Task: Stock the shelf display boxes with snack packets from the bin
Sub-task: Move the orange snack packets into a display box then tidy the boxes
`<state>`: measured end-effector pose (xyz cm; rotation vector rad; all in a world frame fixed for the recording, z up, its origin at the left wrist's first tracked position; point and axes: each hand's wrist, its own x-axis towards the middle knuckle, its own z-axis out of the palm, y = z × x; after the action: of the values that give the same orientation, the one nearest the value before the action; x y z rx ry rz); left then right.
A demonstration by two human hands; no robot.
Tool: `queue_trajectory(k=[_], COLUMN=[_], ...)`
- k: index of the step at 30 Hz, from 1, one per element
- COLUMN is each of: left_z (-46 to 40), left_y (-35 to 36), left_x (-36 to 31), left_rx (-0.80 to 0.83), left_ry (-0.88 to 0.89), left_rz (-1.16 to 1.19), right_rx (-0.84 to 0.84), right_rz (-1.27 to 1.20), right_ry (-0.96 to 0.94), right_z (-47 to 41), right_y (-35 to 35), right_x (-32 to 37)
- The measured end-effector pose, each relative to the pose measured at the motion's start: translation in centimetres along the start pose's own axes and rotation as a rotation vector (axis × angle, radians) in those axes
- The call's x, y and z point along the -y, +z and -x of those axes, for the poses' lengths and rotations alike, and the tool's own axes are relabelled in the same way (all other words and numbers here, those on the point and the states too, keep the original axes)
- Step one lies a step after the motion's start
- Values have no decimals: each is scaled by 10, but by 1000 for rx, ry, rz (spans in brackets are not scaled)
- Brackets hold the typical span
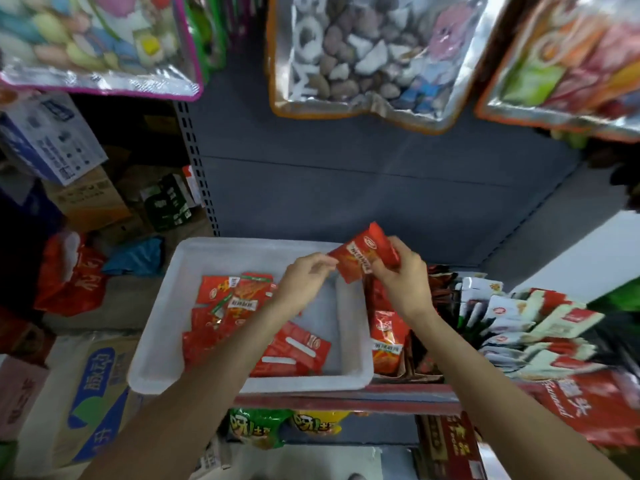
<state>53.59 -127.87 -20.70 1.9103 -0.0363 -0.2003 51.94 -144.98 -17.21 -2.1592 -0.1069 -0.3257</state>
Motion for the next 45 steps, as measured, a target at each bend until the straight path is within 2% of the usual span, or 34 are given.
queue_trajectory(k=[8, 13, 20, 24, 28, 30, 34, 39, 42, 45], left_z=[-39, -40, -29, -20, -21, -22, -24, -21, -18, -15], left_y=[71, 79, 72, 70, 68, 68, 68, 66, 65, 59], left_x=[-27, -26, -15, -11, -8, -9, -15, -15, -15, -14], left_rx=[282, 306, 304, 288, 229, 211, 282, 283, 207, 60], left_ry=[139, 165, 193, 210, 270, 252, 157, 150, 148, 83], left_rz=[-608, -788, -689, -608, -623, -649, -565, -484, -370, -214], right_rx=[-164, -156, -34, -70, 222, 330, 314, 389, 447, 378], right_rz=[-50, -28, -27, -2, 188, 203, 259, 475, 614, 599], right_ry=[94, 94, 91, 52, 130, 165, 137, 36, 25, -40], right_z=[-20, -27, -38, -43, -52, -50, -46, -45, -45, -44], right_y=[-61, -74, -81, -81, -73, -68, -63, -58, -53, -46], right_x=[-29, -40, -45, -43, -45, -48, -49, -61, -63, -56])
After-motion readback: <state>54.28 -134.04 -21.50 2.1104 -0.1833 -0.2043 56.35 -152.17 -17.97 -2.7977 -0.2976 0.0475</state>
